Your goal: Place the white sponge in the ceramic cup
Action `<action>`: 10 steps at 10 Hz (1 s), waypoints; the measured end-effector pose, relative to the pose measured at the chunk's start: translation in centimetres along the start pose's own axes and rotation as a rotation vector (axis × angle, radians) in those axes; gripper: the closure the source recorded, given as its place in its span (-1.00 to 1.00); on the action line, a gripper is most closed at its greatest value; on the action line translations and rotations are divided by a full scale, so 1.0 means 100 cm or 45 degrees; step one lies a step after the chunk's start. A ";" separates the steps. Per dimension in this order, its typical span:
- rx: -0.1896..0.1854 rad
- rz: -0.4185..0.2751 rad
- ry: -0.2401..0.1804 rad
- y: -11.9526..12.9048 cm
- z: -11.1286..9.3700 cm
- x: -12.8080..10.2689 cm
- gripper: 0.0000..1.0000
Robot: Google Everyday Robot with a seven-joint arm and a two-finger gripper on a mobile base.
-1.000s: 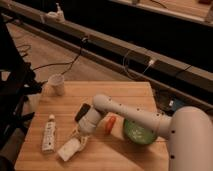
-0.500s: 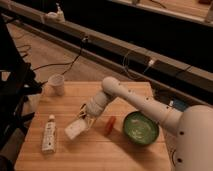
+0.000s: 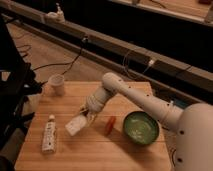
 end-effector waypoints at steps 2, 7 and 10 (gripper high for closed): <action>0.057 0.007 -0.014 -0.014 -0.009 0.004 1.00; 0.147 -0.096 -0.020 -0.103 -0.047 0.007 1.00; 0.131 -0.212 0.055 -0.172 -0.062 -0.010 1.00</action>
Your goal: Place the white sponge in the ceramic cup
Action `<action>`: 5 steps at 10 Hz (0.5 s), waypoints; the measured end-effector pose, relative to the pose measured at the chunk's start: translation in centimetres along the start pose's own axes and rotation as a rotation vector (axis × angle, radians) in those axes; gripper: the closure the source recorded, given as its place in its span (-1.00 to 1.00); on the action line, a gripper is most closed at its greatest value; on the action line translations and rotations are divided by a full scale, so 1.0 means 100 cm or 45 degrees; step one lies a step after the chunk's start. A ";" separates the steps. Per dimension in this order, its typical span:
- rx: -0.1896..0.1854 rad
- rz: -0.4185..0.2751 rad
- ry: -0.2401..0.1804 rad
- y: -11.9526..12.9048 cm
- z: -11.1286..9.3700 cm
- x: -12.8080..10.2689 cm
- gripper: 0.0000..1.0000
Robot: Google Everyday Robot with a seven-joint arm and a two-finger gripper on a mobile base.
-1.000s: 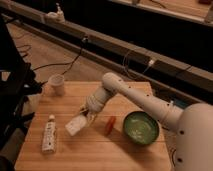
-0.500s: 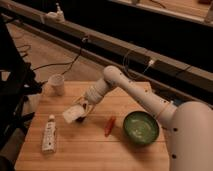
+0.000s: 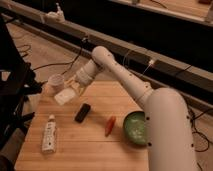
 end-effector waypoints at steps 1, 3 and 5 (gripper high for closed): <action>-0.001 -0.019 0.010 -0.012 -0.002 -0.002 1.00; 0.001 -0.028 0.016 -0.018 -0.003 -0.002 1.00; -0.001 -0.024 0.019 -0.016 -0.004 -0.001 1.00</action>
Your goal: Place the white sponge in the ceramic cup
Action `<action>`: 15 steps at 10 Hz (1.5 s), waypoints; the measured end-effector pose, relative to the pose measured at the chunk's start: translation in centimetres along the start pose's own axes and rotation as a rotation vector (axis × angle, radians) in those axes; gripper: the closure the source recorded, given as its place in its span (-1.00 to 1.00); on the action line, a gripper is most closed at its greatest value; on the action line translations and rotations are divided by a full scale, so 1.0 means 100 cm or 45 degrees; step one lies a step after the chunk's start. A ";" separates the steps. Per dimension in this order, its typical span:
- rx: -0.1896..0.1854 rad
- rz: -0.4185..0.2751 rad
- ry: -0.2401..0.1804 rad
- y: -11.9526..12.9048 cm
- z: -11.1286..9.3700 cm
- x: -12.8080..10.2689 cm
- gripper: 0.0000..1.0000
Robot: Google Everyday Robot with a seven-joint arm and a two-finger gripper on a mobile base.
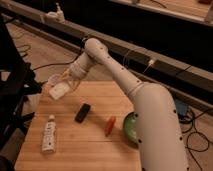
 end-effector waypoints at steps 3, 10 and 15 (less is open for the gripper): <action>0.083 0.084 0.042 -0.010 -0.013 0.037 1.00; 0.280 0.221 0.328 -0.064 -0.059 0.115 1.00; 0.283 0.222 0.329 -0.065 -0.060 0.116 1.00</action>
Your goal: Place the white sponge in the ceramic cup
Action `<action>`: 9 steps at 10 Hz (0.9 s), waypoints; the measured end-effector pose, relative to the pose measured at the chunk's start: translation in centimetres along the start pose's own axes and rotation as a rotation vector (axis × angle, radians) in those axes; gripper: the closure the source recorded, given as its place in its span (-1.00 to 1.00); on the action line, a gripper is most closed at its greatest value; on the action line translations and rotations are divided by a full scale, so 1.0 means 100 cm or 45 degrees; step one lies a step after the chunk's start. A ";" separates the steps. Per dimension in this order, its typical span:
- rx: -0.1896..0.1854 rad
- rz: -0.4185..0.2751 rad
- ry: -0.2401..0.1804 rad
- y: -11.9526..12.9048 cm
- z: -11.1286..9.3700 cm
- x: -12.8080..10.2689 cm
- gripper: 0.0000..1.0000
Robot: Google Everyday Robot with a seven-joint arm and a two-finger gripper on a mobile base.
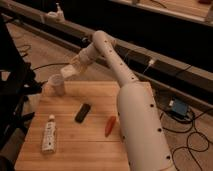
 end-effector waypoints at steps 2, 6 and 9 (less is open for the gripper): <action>0.008 -0.035 -0.020 -0.007 0.007 -0.008 1.00; 0.011 -0.096 -0.102 -0.021 0.037 -0.033 0.99; -0.016 -0.101 -0.140 -0.023 0.067 -0.040 0.53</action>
